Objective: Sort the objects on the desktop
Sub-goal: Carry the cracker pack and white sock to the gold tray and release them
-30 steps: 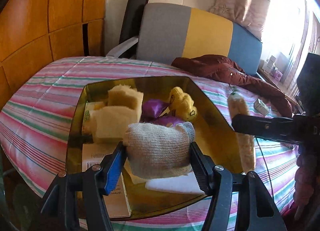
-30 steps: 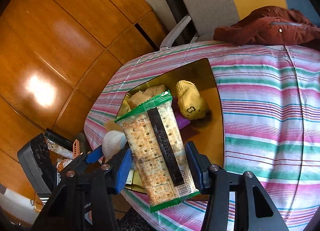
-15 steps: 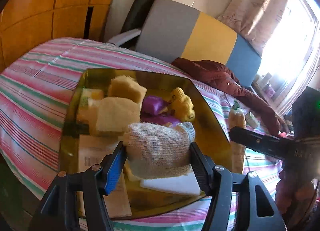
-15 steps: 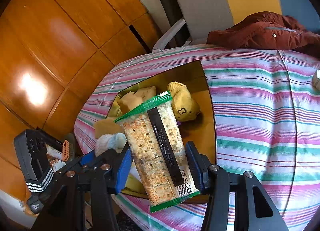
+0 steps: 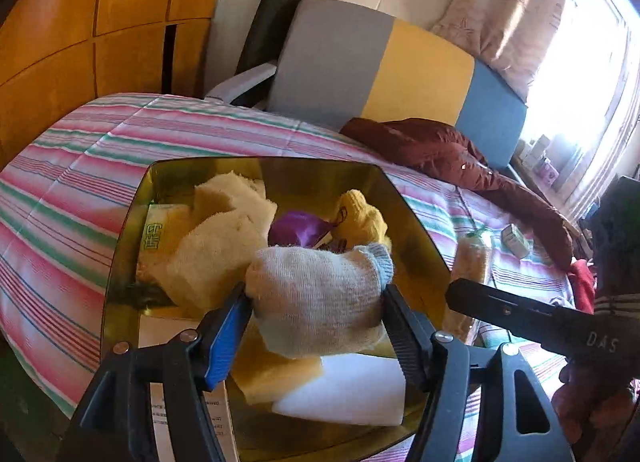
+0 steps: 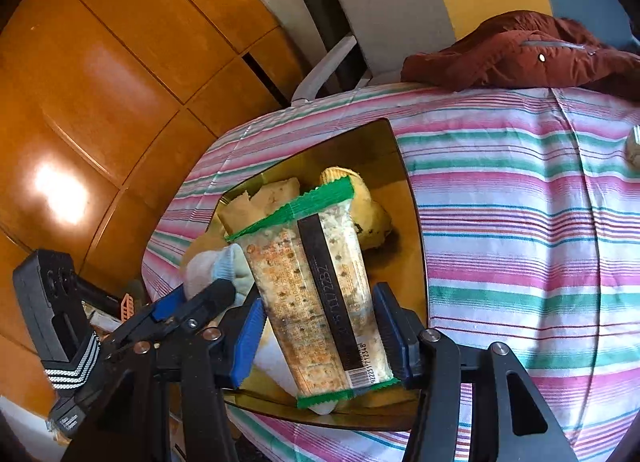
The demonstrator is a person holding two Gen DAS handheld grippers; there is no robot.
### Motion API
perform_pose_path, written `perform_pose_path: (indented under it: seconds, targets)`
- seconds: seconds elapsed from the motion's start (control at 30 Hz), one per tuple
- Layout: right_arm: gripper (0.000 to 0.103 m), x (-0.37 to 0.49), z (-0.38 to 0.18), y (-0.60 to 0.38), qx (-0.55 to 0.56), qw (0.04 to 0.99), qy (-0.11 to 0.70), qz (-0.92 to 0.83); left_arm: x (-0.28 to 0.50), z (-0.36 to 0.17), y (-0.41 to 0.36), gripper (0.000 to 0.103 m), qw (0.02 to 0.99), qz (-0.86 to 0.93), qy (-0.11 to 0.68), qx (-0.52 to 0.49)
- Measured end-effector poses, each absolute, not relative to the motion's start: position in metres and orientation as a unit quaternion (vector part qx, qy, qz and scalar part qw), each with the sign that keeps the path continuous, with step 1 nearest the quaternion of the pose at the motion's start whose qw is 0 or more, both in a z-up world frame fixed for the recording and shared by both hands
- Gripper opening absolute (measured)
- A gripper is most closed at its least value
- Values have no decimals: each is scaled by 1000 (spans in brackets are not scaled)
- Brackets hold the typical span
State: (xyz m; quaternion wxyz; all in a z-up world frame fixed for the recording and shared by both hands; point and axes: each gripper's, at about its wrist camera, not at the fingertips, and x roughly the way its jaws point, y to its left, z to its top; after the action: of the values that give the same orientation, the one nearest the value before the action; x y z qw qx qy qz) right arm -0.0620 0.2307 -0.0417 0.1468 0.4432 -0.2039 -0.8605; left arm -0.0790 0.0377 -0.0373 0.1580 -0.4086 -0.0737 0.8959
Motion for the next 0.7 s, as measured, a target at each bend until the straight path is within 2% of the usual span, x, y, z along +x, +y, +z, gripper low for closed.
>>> perform_pose_path:
  seconds: [0.27, 0.37, 0.57, 0.63, 0.7]
  targets:
    - [55, -63, -46, 229, 447, 145, -196, -861, -77, -44, 38, 68, 162, 893, -75, -413]
    - [49, -62, -45, 227, 446, 149, -192, -861, -73, -42, 41, 66, 164, 895, -70, -410]
    - [49, -59, -43, 226, 443, 147, -184, -865, -73, -43, 39, 68, 149, 895, -77, -413]
    - [50, -58, -43, 227, 444, 144, -186, -864, -71, -40, 39, 69, 143, 898, -72, -410]
    - [56, -55, -44, 227, 445, 142, -187, -864, -68, -38, 40, 69, 140, 901, -63, -406]
